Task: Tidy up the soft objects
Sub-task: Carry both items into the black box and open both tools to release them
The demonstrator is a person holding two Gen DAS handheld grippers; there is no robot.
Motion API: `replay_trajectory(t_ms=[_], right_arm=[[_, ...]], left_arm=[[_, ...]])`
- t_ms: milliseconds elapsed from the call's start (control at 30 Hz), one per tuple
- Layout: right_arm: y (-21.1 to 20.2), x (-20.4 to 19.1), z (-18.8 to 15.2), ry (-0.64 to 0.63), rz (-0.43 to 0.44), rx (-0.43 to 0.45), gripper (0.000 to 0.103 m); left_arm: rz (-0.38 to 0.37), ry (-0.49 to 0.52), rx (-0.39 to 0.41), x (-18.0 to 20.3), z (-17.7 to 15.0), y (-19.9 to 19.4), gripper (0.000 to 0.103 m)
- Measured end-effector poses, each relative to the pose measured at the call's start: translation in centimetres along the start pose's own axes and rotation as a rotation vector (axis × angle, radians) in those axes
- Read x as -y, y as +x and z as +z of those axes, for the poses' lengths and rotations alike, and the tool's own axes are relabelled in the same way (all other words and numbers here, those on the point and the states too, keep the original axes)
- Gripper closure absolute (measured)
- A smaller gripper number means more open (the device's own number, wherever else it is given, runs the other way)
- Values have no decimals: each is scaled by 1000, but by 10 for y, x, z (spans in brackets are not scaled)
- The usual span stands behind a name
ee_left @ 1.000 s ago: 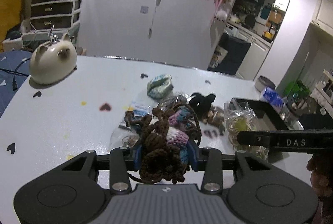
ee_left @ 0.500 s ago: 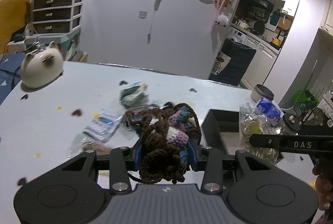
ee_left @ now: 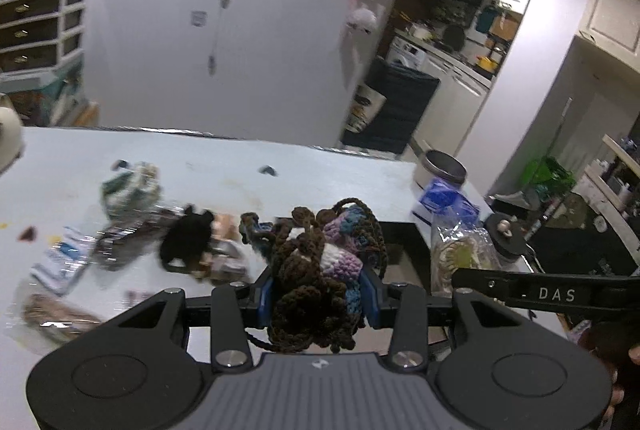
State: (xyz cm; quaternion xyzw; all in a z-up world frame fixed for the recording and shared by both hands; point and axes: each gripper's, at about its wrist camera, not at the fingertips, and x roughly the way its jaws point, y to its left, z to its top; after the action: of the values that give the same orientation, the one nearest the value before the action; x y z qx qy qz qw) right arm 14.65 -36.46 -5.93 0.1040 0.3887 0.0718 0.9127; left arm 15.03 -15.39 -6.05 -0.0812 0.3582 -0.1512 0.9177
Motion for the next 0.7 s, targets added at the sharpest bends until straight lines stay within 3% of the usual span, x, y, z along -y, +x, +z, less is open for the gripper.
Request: replay_trajectory(t_ms=[233, 467, 533, 600, 700], right_arm=[[19, 34, 10, 41, -31, -36, 52], [55, 41, 16, 42, -34, -107, 51], [64, 43, 15, 53, -34, -127, 48], [72, 48, 13, 79, -26, -144, 33], [72, 52, 12, 82, -34, -147, 30]], left_arm=[[-21, -25, -74, 15, 3, 39, 60], [1, -80, -130, 9, 1, 61, 60], [5, -90, -144, 6, 0, 66, 60], [5, -97, -162, 5, -1, 74, 60], [5, -101, -199, 5, -3, 87, 60]])
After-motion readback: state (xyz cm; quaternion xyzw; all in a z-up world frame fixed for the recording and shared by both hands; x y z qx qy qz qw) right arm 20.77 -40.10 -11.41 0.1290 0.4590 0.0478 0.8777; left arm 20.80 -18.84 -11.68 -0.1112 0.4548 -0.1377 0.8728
